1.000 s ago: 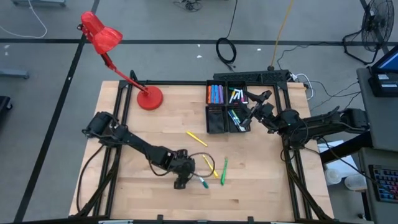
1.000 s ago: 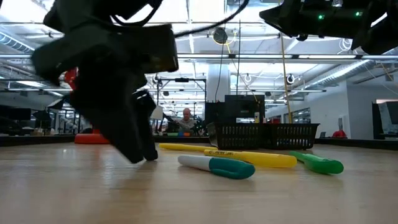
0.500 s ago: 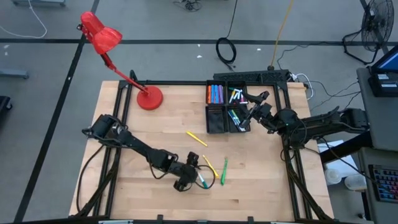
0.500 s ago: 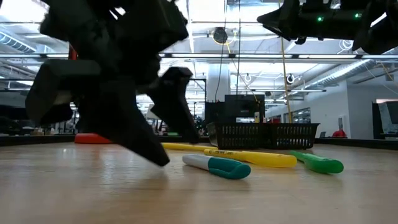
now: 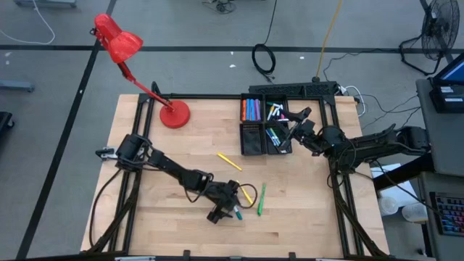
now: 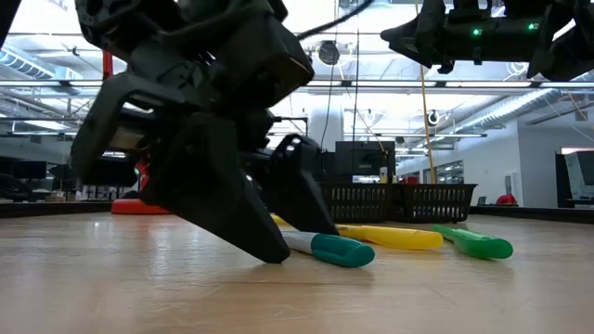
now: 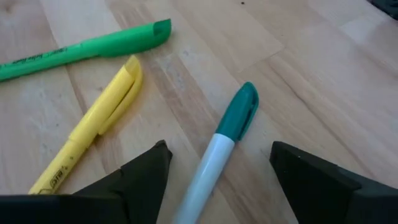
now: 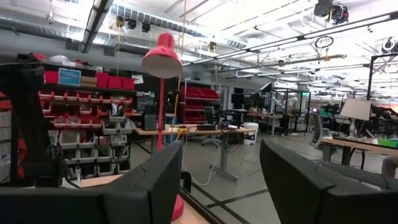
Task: Pick & Place Markers
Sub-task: Put the green and white highlighter pen into the top right black bin
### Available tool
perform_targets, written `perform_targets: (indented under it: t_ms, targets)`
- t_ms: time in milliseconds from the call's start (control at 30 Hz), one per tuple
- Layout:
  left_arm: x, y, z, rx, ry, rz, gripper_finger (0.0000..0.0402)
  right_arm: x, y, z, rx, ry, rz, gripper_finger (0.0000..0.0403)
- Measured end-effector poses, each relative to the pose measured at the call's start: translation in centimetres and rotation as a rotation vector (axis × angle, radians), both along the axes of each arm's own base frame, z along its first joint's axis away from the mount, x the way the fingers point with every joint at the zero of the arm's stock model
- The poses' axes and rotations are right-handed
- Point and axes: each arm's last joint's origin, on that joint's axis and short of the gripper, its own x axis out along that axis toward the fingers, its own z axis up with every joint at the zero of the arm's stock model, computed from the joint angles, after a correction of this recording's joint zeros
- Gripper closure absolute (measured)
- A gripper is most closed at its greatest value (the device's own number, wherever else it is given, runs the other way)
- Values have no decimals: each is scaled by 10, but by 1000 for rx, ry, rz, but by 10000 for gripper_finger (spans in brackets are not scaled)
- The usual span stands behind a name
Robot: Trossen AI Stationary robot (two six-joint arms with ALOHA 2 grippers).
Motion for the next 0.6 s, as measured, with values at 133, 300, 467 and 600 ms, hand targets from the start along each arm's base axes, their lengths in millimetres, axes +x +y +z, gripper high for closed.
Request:
perform_targets:
  t_ms: [133,300,467,600]
  targets:
    - [-3,3,-2,6,61,23,168,0,0,0,11,-7,6,200]
    - [-5,4,-4,-1,102,72,285,0,0,0,10,-7,6,200]
    - [-4,8,-5,-39,130,128,371,0,0,0,9,-6,6,200]
    - [-5,6,2,-42,115,127,370,0,0,0,8,-3,5,200]
